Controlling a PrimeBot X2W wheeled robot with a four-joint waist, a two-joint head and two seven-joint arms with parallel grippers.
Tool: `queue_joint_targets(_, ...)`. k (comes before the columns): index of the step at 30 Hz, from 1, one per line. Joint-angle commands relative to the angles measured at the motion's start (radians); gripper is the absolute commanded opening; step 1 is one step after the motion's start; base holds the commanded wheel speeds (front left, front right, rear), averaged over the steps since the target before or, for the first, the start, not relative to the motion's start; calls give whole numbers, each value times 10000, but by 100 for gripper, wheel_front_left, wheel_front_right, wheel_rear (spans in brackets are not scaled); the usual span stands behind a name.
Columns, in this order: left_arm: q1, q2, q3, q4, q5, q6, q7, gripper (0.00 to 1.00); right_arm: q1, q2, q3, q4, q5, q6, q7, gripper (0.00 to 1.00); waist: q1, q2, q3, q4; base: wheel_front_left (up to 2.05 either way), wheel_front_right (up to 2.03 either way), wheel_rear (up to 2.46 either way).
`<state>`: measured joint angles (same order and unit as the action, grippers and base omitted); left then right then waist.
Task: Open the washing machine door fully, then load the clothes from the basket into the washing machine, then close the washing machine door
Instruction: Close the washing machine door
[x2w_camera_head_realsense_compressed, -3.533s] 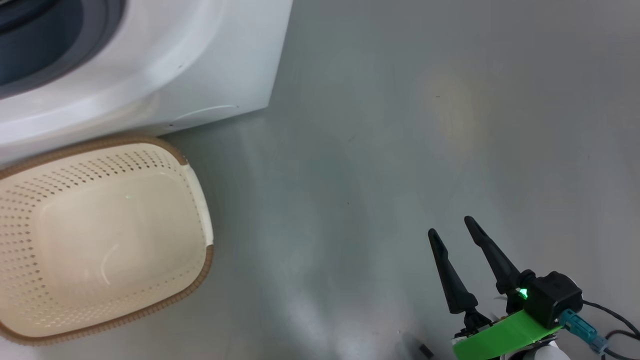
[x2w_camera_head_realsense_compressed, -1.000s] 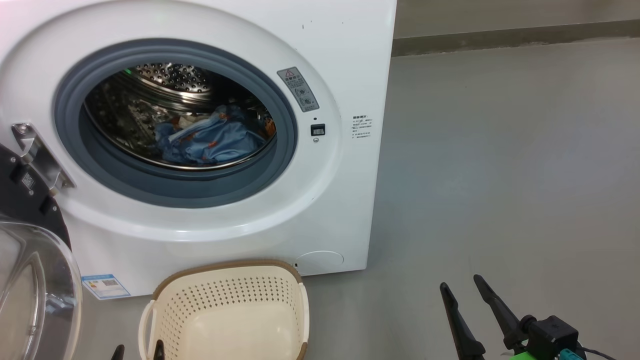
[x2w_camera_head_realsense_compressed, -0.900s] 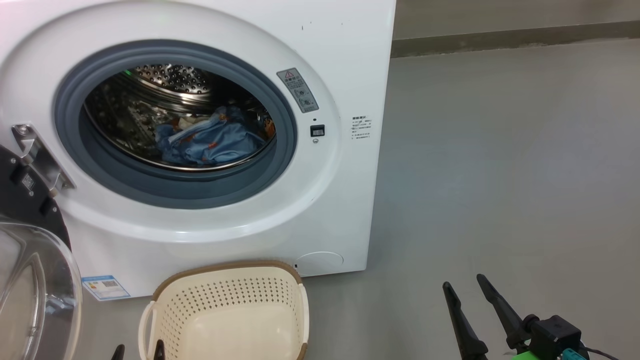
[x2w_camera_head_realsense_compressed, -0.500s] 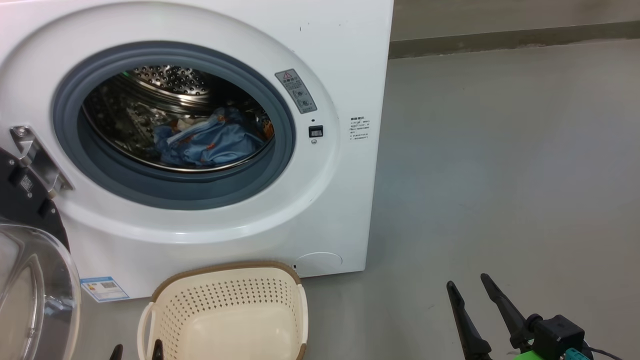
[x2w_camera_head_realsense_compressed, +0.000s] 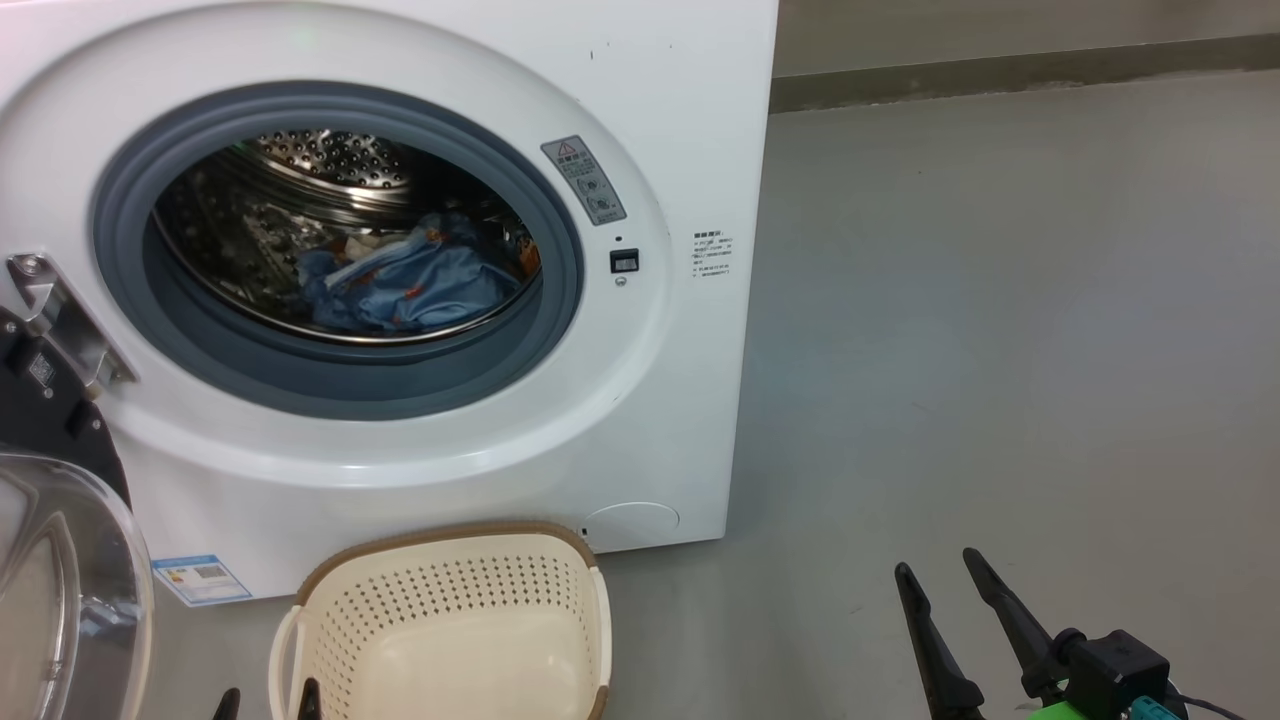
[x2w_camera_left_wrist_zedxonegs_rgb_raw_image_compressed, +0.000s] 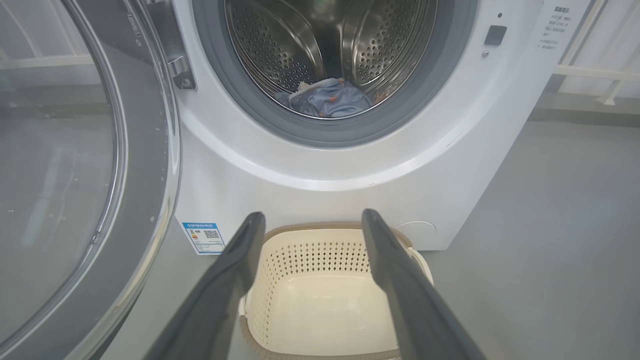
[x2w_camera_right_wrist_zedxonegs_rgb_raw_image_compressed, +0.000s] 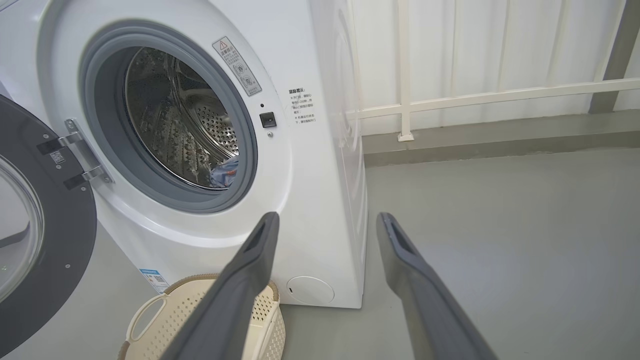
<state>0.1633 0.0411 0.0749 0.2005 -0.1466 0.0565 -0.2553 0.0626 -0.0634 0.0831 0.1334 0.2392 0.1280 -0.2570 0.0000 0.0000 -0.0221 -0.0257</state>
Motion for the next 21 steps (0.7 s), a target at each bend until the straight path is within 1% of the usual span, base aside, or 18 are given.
queue_joint_targets(1, -416, 91, 365, -168, 5, -36, -65, 100, -200, -66, 215, -202, -58, 27, -48, 100, 0, 0, 2, -21, 0, 0, 0)
queue_joint_targets(21, -619, 91, 468, 44, 23, -192, -65, 100, -271, -140, 134, -205, -94, 27, -48, 100, 0, 0, 42, -101, 0, 0, 0)
